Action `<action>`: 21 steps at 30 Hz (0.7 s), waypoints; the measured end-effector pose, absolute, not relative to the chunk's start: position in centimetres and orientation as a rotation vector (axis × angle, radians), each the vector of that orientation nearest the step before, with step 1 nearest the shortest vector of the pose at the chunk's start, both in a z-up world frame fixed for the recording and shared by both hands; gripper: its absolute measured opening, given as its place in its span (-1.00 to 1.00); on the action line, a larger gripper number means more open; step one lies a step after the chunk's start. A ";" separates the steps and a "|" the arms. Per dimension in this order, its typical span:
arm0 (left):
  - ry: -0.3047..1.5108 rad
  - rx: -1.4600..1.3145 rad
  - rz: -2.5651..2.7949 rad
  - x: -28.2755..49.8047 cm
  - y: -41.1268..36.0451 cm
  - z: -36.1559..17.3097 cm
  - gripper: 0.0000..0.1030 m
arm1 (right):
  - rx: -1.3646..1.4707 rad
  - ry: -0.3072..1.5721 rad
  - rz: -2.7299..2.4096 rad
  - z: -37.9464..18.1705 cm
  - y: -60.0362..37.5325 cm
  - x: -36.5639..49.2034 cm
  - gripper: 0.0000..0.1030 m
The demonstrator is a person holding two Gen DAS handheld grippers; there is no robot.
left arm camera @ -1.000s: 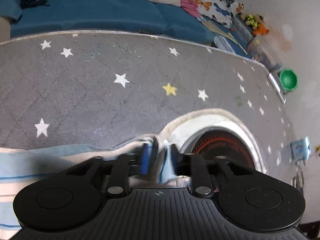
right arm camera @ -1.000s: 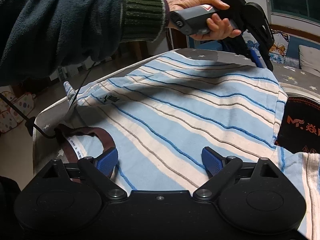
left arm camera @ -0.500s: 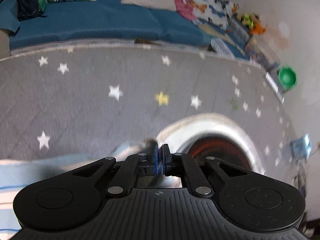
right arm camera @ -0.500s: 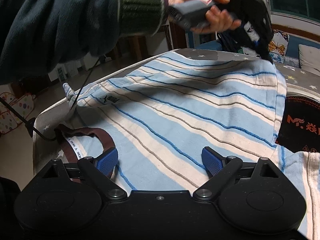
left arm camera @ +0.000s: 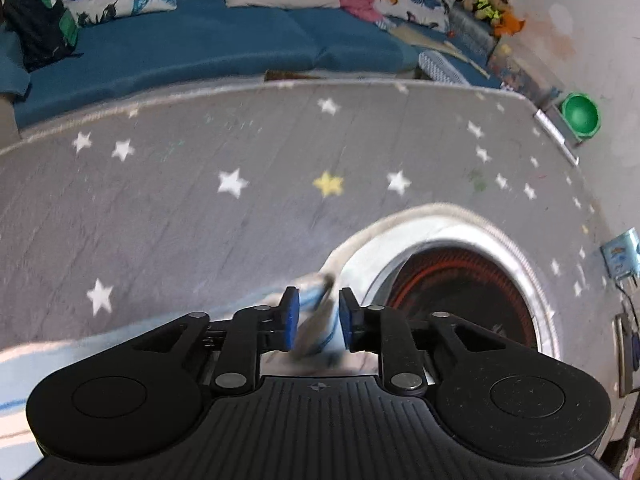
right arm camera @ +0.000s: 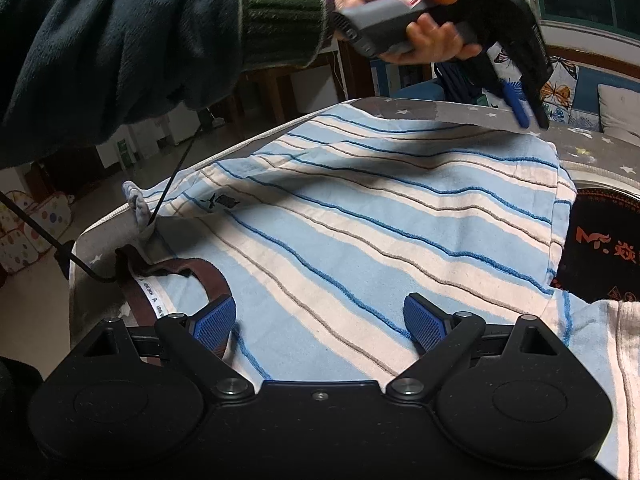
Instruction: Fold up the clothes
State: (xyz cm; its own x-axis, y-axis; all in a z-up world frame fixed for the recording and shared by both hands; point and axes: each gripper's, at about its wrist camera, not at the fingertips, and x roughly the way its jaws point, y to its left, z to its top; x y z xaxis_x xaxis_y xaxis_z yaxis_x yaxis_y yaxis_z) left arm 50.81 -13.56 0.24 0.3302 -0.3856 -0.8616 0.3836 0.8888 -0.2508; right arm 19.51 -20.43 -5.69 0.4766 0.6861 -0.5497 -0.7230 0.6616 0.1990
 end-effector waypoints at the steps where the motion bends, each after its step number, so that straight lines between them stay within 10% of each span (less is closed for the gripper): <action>1: 1.132 0.008 -0.502 50.6 -13.3 -0.3 -0.38 | -0.066 0.641 0.861 -5.7 -20.4 19.5 0.81; 7: 1.125 0.063 -0.507 50.6 -13.1 -2.2 -0.40 | -0.069 0.641 0.859 -5.7 -20.3 19.5 0.81; 11: 1.065 0.091 -0.583 49.9 -13.8 -2.0 -0.89 | -0.063 0.642 0.860 -5.8 -20.4 19.5 0.81; 21: 0.876 -0.029 -0.598 51.0 -15.2 2.1 -0.90 | -0.053 0.643 0.863 -5.8 -20.5 19.6 0.81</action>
